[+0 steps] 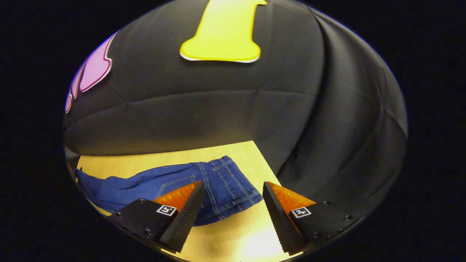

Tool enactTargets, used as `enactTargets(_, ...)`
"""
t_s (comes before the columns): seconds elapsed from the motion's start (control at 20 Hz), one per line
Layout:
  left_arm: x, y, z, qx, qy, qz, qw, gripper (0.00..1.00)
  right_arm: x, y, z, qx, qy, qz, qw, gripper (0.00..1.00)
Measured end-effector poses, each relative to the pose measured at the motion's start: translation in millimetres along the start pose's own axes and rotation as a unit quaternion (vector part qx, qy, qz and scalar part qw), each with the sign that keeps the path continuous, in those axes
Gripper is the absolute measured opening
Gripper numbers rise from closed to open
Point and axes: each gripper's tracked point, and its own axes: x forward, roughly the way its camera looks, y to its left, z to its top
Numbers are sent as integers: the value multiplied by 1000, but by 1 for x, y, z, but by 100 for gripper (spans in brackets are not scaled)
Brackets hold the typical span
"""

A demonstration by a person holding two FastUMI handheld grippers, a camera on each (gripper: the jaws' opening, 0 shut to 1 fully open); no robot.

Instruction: Grasp the waist and the cuffs of the jeans and fold them to make the two legs overlap; first hold the waist and fold one-third of the jeans toward the cuffs, then hold the cuffs and fold the remaining one-third in the same direction to finish folding.

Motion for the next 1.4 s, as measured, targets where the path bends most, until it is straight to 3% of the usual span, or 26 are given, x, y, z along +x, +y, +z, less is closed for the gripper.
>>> enactTargets(0.25, -61, -42, 27, -29, -29, 2, 999, 99, 34, -19, -30, 72, 25, -28, 997, 99)
enactTargets(0.45, -89, -65, 30, -5, -28, -13, 1000, 99, 62, -25, -54, 92, 51, -40, 994, 99)
enactTargets(0.55, -101, -75, 29, -37, -28, -10, 999, 99, 72, -26, -64, 95, 60, -43, 993, 99)
enactTargets(0.7, -112, -95, 29, -95, -38, -42, 994, 99, 84, -22, -71, 112, 67, -25, 991, 99)
enactTargets(0.75, -111, -95, 28, -95, -34, -44, 994, 99, 86, -21, -74, 116, 64, -19, 991, 84)
enactTargets(0.9, -106, -97, 24, -82, -30, -40, 995, 97, 84, -23, -68, 117, 54, -14, 992, 87)
enactTargets(0.95, -106, -100, 23, -84, -30, -44, 995, 96, 85, -19, -67, 120, 53, 1, 991, 84)
enactTargets(1.1, -102, -109, 16, -94, -23, -54, 994, 97, 93, -6, -68, 139, 47, 20, 989, 41)
enactTargets(1.15, -100, -111, 13, -93, -18, -57, 994, 97, 90, -4, -70, 138, 49, 26, 989, 32)
enactTargets(1.3, -95, -110, 1, -87, -1, -52, 995, 96, 78, -4, -59, 106, 22, 41, 993, 12)
enactTargets(1.4, -95, -111, 0, -88, 2, -50, 995, 96, 64, -1, -29, 77, -36, 45, 995, 10)
